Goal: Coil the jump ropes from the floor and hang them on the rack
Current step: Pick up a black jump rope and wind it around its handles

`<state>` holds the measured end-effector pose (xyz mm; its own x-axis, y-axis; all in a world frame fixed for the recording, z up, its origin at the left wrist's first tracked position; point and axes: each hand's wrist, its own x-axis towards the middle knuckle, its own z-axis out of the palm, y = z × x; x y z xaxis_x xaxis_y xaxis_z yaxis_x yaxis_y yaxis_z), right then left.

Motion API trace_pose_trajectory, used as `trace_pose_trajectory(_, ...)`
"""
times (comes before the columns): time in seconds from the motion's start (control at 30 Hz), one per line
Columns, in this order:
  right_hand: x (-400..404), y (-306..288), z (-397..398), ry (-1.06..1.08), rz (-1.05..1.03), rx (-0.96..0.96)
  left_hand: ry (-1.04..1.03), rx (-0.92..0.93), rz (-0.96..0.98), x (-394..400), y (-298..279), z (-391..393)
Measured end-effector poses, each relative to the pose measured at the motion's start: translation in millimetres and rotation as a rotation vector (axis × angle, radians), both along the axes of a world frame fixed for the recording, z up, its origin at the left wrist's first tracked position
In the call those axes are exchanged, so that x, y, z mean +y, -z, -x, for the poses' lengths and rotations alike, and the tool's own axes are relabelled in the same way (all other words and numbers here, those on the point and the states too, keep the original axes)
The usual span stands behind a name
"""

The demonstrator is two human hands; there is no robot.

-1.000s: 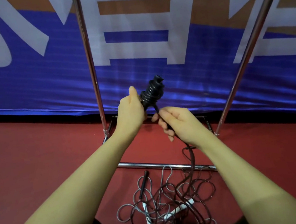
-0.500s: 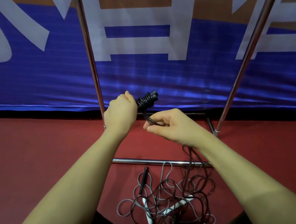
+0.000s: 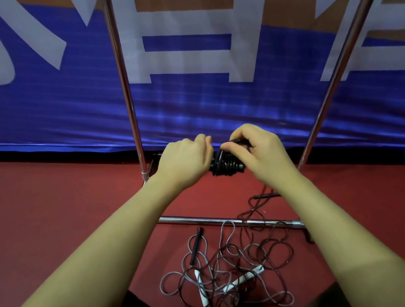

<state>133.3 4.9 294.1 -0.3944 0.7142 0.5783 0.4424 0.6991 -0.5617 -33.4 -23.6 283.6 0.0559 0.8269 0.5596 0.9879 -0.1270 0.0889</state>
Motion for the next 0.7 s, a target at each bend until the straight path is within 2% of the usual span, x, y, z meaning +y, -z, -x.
trace_pose_trajectory(0.07, 0.8, 1.2, -0.9, -0.010, 0.096, 0.069, 0.078, 0.050, -0.083, -2.7, -2.2, -1.7)
trace_pose_trajectory(0.2, -1.0, 5.0, 1.8, -0.034, 0.237, 0.138, 0.098, 0.072, -0.190, -2.3, -2.8, 1.7)
trace_pose_trajectory(0.33, 0.5, 5.8, -1.2, -0.088, 0.224, 0.086, 0.118, 0.080, -0.295, -4.7, -4.3, 2.3)
trace_pose_trajectory(0.47, 0.6, 6.8, -2.9, -0.122, 0.396, -0.015, 0.133, 0.083, -0.379, -5.0, -7.3, 0.5)
trace_pose_trajectory(0.57, -5.9, 2.4, -0.3, -0.188, 0.496, 0.113, 0.148, 0.045, -0.409, -4.3, -5.8, 0.9)
trace_pose_trajectory(0.7, -12.5, -1.5, 4.4, -0.136, 0.441, 0.218, 0.125, -0.019, -0.427, -3.2, -7.2, 4.0)
